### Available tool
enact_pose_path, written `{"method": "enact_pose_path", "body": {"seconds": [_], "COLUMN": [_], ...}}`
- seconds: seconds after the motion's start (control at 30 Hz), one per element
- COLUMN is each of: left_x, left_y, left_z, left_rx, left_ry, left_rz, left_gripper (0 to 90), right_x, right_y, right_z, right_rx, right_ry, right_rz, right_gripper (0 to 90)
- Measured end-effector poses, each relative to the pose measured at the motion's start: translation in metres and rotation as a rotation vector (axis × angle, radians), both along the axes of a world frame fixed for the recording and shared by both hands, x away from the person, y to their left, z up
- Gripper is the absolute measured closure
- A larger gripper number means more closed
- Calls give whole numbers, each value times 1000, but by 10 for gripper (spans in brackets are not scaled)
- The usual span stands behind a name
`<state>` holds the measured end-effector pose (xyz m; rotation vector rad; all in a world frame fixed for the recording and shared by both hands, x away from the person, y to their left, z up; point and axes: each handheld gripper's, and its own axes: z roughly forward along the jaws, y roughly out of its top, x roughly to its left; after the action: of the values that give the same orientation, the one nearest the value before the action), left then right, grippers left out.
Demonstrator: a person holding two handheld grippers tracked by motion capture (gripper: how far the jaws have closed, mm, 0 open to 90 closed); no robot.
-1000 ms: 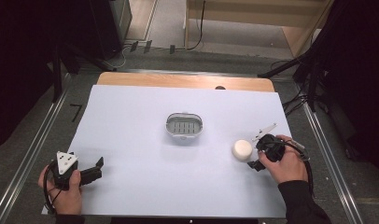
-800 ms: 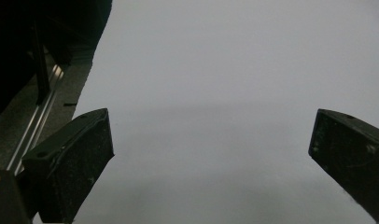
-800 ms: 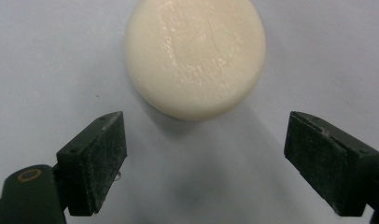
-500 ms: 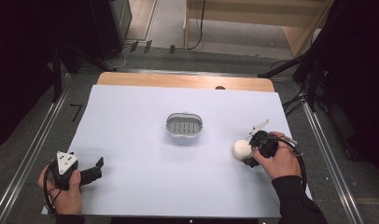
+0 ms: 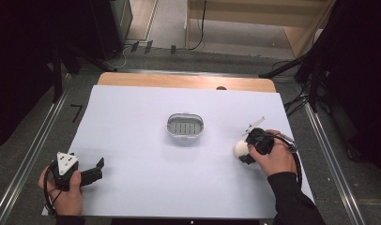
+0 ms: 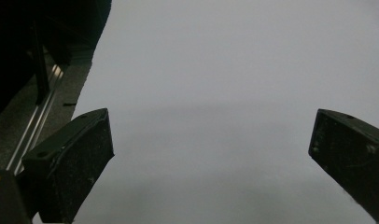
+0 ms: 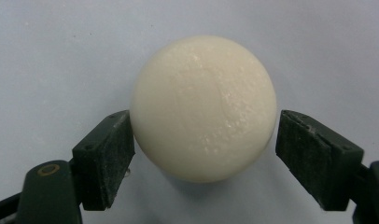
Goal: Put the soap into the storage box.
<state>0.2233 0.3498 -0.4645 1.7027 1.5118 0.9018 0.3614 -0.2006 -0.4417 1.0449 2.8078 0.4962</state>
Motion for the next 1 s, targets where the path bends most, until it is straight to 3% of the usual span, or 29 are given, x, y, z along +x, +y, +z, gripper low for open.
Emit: {"method": "enact_pose_path", "body": {"seconds": [0.33,0.77,1.0], "left_x": [0,0,0], "left_y": [0,0,-1], "left_z": [0,0,0], "left_rx": [-2,0,6], "left_ry": [-1,0,1], "left_rz": [-2,0,0], "left_gripper": [2,2,2], "right_x": [5,8,7], "right_y": [9,10,14], "right_z": [0,0,1], "right_rx": [-2,10,8], "right_ry": [4,43,40], "right_rz": [7,0,36], "right_gripper": [245,250,251]}}
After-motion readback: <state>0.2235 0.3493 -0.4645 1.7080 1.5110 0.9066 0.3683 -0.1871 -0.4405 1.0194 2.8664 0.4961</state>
